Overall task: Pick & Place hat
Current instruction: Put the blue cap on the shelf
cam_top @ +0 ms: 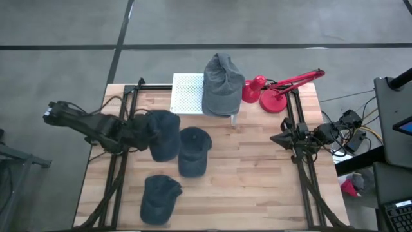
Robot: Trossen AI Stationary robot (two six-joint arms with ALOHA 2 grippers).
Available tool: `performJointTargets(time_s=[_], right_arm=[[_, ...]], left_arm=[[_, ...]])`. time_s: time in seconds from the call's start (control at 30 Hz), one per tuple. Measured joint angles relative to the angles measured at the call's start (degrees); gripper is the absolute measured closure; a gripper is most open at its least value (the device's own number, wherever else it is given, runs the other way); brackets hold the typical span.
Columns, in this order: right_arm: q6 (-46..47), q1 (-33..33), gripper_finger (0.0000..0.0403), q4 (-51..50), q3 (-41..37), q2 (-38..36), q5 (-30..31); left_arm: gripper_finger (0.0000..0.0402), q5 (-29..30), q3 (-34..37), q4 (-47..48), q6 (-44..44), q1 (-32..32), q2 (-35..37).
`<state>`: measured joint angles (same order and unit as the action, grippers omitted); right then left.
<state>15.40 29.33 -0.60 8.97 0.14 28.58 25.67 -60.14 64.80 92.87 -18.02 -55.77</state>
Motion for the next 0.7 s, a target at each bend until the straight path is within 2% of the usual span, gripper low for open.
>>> performJointTargets(time_s=[0.2, 0.37, 0.53, 0.7], right_arm=[[0.0, 0.0, 0.0394, 0.0, 0.0, 0.0, 0.0], [-0.2, 0.0, 0.0394, 0.0, 0.0, 0.0, 0.0], [-0.2, 0.0, 0.0394, 0.0, 0.0, 0.0, 0.0], [-0.2, 0.0, 0.0394, 0.0, 0.0, 0.0, 0.0]], left_arm=[[0.0383, 10.2, -6.8, 1.8, -2.6, 0.6, -0.1], [0.0383, 15.5, -11.1, 1.8, -6.8, 4.4, -0.7], [0.0383, 15.1, -16.5, 1.8, -14.7, 11.1, -4.5], [0.0383, 9.7, -23.3, 1.8, -24.5, 20.1, -10.5]])
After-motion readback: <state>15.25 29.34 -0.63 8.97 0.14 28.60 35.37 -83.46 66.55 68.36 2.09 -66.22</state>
